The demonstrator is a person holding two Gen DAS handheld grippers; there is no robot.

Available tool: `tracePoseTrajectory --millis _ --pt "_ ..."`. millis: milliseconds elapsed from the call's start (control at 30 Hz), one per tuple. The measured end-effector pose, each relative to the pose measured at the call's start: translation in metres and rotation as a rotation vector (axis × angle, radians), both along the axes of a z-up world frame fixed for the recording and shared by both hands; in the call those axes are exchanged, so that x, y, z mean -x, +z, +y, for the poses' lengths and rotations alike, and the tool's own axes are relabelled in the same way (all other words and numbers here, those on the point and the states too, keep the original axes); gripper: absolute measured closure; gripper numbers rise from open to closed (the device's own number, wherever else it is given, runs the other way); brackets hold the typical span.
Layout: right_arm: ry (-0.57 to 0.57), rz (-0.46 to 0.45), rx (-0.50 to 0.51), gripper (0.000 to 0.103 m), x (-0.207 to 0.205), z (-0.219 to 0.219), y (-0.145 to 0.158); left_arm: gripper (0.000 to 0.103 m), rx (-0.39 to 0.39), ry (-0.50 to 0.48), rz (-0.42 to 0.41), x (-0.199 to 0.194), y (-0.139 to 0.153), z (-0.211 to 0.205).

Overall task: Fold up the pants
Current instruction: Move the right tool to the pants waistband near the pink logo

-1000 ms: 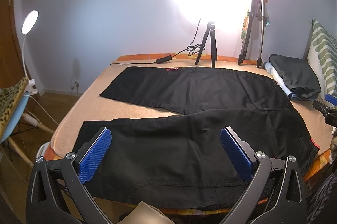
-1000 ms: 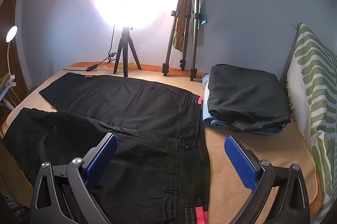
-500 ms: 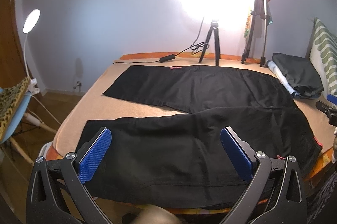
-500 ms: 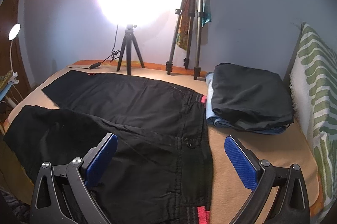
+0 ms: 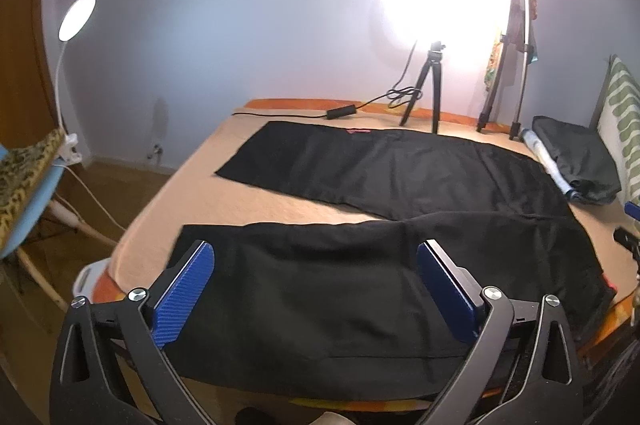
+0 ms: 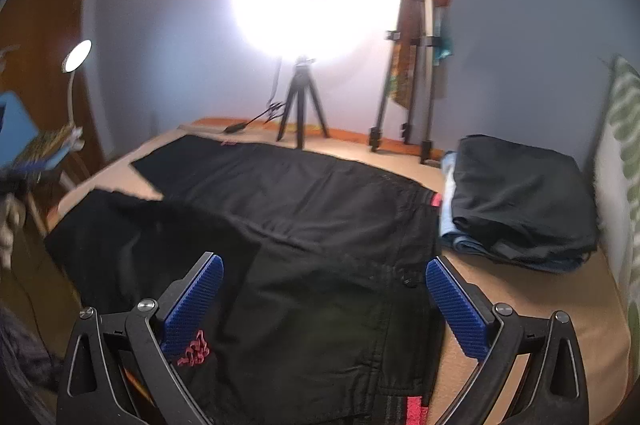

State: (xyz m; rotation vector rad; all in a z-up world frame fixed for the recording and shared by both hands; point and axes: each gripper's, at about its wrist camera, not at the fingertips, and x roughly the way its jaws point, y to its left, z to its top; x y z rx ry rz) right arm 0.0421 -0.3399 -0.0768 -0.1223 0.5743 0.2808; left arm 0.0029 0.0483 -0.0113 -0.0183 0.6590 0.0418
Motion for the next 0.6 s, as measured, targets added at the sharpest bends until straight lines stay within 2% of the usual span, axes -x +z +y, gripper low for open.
tracePoseTrajectory --millis 100,167,233,333,433,600 --pt "0.056 0.040 0.082 0.002 0.004 0.012 -0.012 0.008 0.035 0.036 0.043 0.000 -0.010 0.020" --pt "0.103 0.075 0.090 0.009 0.008 0.017 -0.018 0.016 0.081 0.071 0.087 0.001 -0.021 0.038" --pt "0.171 0.108 0.100 0.013 0.015 0.025 -0.025 0.020 0.135 0.107 0.128 0.001 -0.033 0.057" --pt "0.258 0.124 0.136 0.017 0.028 0.039 -0.036 0.026 0.159 0.159 0.156 0.005 -0.042 0.078" --pt "0.343 0.174 0.144 0.024 0.039 0.054 -0.047 0.027 0.177 0.181 0.165 0.009 -0.046 0.087" --pt "0.467 0.223 0.188 0.029 0.057 0.078 -0.067 0.028 0.245 0.215 0.203 0.012 -0.058 0.103"
